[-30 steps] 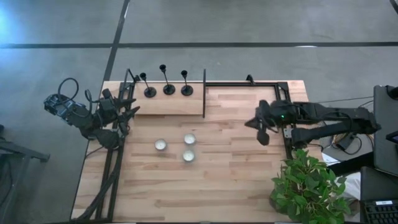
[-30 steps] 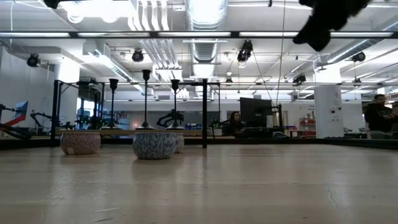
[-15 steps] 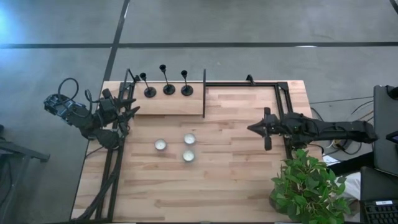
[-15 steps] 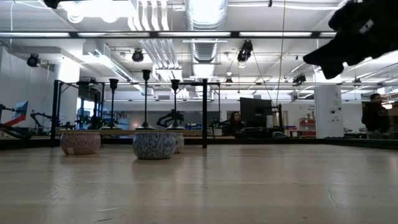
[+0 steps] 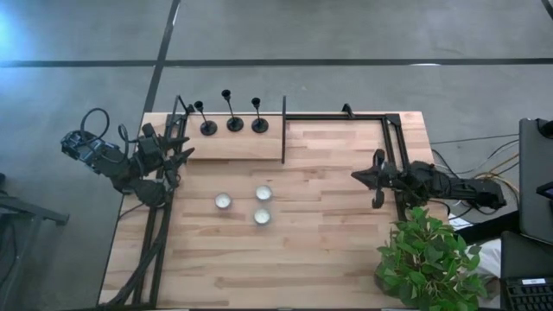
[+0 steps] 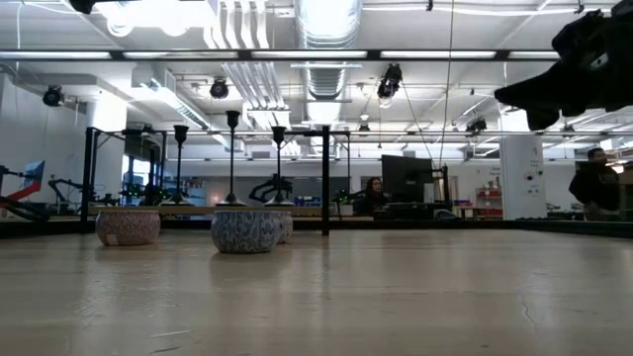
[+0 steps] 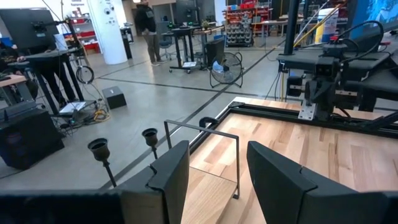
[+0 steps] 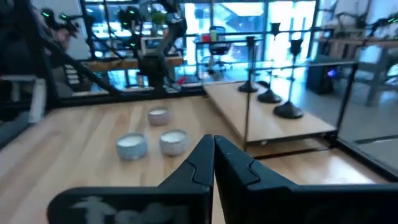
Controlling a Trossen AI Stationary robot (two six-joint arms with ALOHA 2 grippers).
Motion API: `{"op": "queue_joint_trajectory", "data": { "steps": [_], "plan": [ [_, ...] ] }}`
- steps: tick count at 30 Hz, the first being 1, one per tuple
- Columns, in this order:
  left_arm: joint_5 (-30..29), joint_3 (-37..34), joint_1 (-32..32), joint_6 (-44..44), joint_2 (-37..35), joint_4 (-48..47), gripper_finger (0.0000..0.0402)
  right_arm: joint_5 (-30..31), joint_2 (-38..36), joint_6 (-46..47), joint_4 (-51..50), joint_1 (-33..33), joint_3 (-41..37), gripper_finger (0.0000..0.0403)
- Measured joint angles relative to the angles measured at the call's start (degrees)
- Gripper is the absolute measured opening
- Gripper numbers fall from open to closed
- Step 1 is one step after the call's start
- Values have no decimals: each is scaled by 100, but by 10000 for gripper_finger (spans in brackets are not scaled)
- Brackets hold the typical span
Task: Pick & Place candle stick holders
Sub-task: Put the pink scented candle on the shelf
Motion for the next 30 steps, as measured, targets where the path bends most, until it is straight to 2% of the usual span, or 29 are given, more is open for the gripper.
{"op": "queue_joint_trajectory", "data": {
  "steps": [8, 30],
  "plan": [
    [0, 0, 0, 2, 22, 2, 168, 45, 0, -419, -30, 4, -4, 8],
    [-2, 0, 0, 1, 24, 2, 168, 28, 699, -393, -37, 4, -2, 8]
  ]
}}
